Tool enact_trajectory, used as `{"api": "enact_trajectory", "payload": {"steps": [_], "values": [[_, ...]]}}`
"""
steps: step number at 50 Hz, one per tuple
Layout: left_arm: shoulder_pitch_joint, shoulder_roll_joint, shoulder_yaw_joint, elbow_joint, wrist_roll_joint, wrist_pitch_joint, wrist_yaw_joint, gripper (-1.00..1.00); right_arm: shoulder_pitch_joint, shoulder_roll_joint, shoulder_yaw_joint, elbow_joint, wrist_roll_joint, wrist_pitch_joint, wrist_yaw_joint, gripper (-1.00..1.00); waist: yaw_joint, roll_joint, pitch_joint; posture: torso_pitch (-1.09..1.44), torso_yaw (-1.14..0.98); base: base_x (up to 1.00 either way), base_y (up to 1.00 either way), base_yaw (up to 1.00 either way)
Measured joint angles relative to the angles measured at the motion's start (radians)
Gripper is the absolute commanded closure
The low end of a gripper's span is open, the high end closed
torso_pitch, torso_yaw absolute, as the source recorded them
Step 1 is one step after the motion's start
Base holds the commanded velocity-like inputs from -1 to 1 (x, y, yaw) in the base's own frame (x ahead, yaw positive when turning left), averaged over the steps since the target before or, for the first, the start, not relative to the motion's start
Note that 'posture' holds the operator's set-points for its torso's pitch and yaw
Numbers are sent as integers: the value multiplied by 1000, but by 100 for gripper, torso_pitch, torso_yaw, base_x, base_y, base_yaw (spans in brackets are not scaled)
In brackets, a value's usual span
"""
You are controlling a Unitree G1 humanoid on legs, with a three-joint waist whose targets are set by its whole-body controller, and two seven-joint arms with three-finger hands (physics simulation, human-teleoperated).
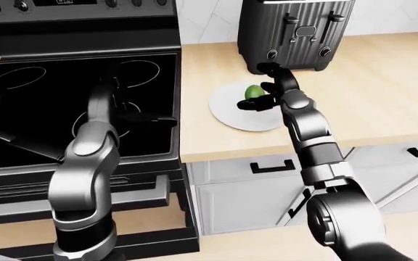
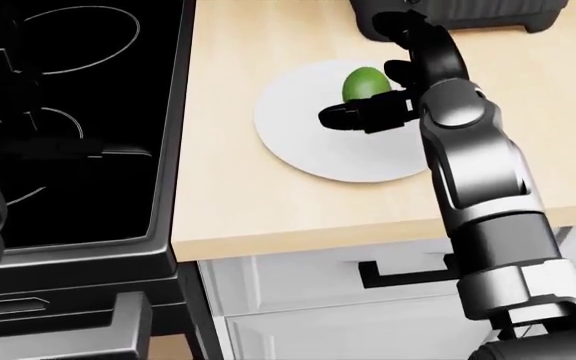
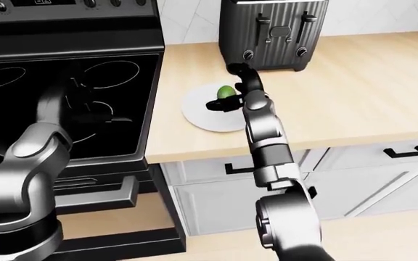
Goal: Pick the lime from the plate and place it in the pan.
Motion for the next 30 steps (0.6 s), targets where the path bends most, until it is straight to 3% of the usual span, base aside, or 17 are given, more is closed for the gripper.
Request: {"api": "enact_trajectory", "payload": {"steps": [21,30], "values": [[-4,1,2,-12,-3,14,1,-100,-74,0,-1,232,8,-150,-102,-53,-1,1,-2,0,0,0,0,0],[-5,-5,0,-11,-7,13,7,-100,-65,9,4,242,2,-173,-107,-47,1,0,-2,0,0,0,0,0]]}}
